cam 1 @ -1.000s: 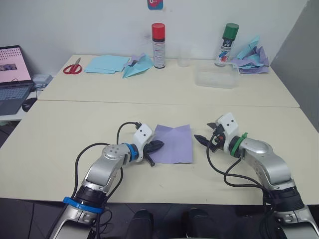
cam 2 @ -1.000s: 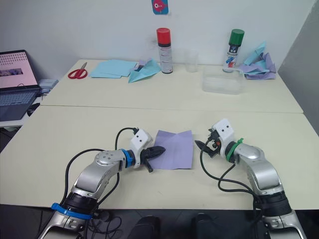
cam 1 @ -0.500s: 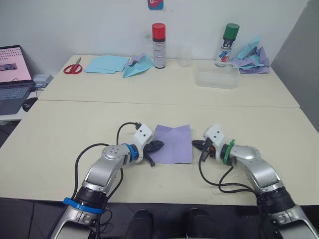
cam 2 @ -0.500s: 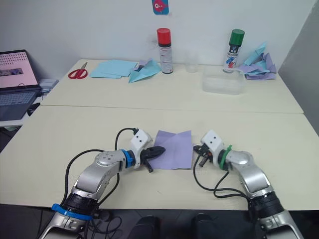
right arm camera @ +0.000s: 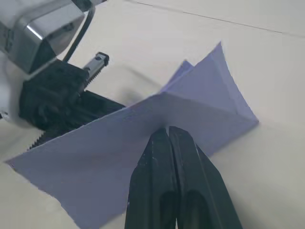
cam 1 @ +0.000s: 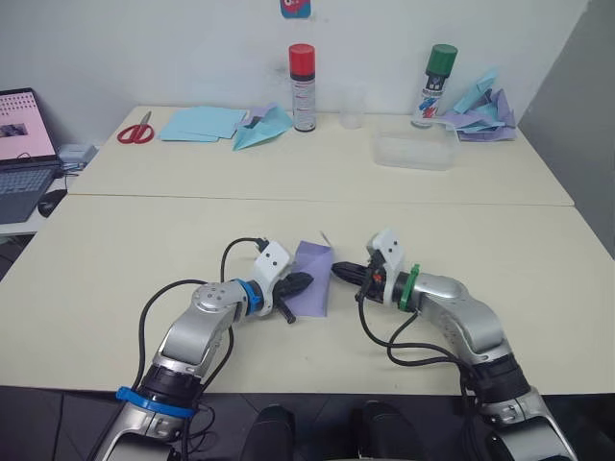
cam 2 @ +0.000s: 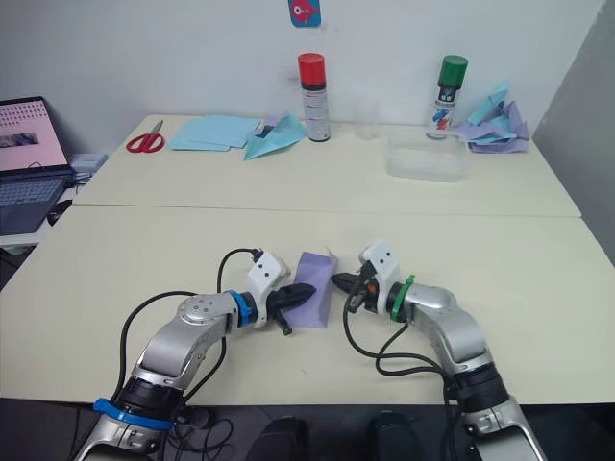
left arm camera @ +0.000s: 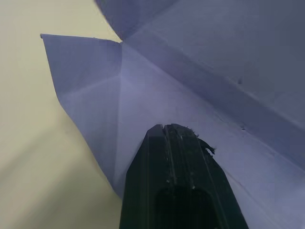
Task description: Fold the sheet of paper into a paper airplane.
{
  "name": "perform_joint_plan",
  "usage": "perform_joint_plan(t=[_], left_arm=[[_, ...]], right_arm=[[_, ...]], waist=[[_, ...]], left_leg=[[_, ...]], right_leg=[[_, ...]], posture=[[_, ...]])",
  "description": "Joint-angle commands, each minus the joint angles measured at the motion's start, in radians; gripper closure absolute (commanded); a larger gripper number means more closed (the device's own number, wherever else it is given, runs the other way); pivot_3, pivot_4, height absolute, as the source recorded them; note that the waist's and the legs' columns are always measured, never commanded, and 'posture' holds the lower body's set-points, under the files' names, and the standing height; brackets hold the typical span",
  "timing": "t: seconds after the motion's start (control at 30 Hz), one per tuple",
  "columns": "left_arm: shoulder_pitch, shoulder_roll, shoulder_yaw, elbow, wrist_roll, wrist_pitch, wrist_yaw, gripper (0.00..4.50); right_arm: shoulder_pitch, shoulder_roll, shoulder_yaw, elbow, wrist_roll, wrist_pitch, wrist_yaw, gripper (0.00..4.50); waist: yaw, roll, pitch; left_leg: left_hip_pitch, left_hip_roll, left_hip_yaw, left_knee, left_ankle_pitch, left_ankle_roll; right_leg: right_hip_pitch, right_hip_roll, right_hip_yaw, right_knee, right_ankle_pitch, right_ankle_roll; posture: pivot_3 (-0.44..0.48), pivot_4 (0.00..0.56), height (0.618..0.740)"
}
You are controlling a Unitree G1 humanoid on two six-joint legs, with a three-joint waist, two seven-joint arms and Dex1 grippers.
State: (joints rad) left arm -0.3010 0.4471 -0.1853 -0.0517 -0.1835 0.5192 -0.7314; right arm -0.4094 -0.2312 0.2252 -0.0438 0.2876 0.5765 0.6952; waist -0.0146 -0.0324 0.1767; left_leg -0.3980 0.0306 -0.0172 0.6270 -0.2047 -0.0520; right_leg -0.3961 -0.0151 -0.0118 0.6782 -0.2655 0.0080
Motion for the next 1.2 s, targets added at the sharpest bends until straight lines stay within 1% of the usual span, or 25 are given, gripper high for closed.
perform_joint_plan(t=[0.03,0.4,0.63,0.8,0.87,0.93,1.0,1.1,1.2], left_arm=[[0.044,0.031,-0.017,0.015,0.016,0.04,-0.009,4.5],[0.066,0.063,0.011,-0.015,-0.009,0.079,-0.007,4.5],[0.076,0.08,0.053,-0.024,-0.037,0.113,0.001,4.5],[0.079,0.129,0.147,-0.025,-0.095,0.129,-0.017,4.5],[0.076,0.147,0.209,-0.035,-0.13,0.076,-0.039,4.5],[0.047,0.119,0.316,-0.074,-0.242,0.088,-0.042,4.5],[0.019,0.117,0.361,-0.094,-0.288,0.095,-0.05,4.5],[-0.014,0.12,0.337,-0.109,-0.299,0.098,-0.069,4.5],[-0.04,0.094,0.254,-0.101,-0.265,0.094,-0.062,4.5]], right_arm=[[-0.024,0.016,0.022,0.026,-0.024,-0.031,-0.007,4.48],[-0.064,0.08,0.082,0.169,-0.092,-0.098,-0.005,4.48],[-0.101,0.076,0.147,0.257,-0.176,-0.132,0.01,4.48],[-0.117,0.068,0.171,0.297,-0.22,-0.144,0.011,4.48],[-0.119,0.07,0.169,0.307,-0.226,-0.148,0.009,4.48],[-0.122,0.07,0.165,0.317,-0.228,-0.155,0.009,4.48],[-0.124,0.068,0.158,0.321,-0.226,-0.158,0.011,4.48],[-0.126,0.065,0.151,0.321,-0.222,-0.161,0.017,4.48],[-0.125,0.065,0.149,0.312,-0.22,-0.16,0.022,4.48]], waist=[[-0.002,0.0,0.0],[-0.017,0.0,0.0],[-0.019,0.0,0.0],[-0.021,0.0,-0.001],[-0.021,0.0,0.0],[-0.019,0.0,0.0],[-0.015,0.0,0.0],[-0.013,-0.001,-0.001],[-0.014,-0.001,-0.001]], left_leg=[[0.0,0.0,0.0,0.0,0.0,0.0],[0.0,0.001,0.0,-0.001,0.0,0.0],[0.001,0.002,0.0,-0.002,0.0,0.0],[0.002,0.004,0.0,-0.003,0.0,0.0],[0.003,0.008,0.0,-0.003,0.0,0.0],[0.002,0.013,0.0,-0.003,0.0,0.0],[-0.002,0.014,0.0,-0.002,0.0,0.0],[-0.002,0.014,0.0,-0.002,0.0,0.0],[-0.002,0.014,0.002,-0.002,0.0,0.0]], right_leg=[[0.0,0.0,0.0,0.0,0.0,0.0],[-0.001,0.0,0.0,0.0,0.0,0.0],[-0.002,0.001,0.0,0.0,0.0,-0.001],[-0.002,0.001,0.0,0.001,-0.001,-0.001],[-0.002,0.003,0.0,0.001,-0.001,-0.002],[-0.003,0.006,0.0,0.001,-0.001,-0.002],[-0.007,0.009,-0.001,0.001,0.0,-0.005],[-0.007,0.013,-0.001,0.002,0.001,-0.006],[-0.007,0.014,0.001,0.002,0.001,-0.006]], posture=[[0.0,0.15,0.74],[0.0,0.15,0.74],[0.0,0.15,0.74],[0.0,0.15,0.74],[0.0,0.15,0.74],[0.0,0.15,0.74],[0.0,0.15,0.74],[0.0,0.15,0.74],[0.0,0.15,0.74]])
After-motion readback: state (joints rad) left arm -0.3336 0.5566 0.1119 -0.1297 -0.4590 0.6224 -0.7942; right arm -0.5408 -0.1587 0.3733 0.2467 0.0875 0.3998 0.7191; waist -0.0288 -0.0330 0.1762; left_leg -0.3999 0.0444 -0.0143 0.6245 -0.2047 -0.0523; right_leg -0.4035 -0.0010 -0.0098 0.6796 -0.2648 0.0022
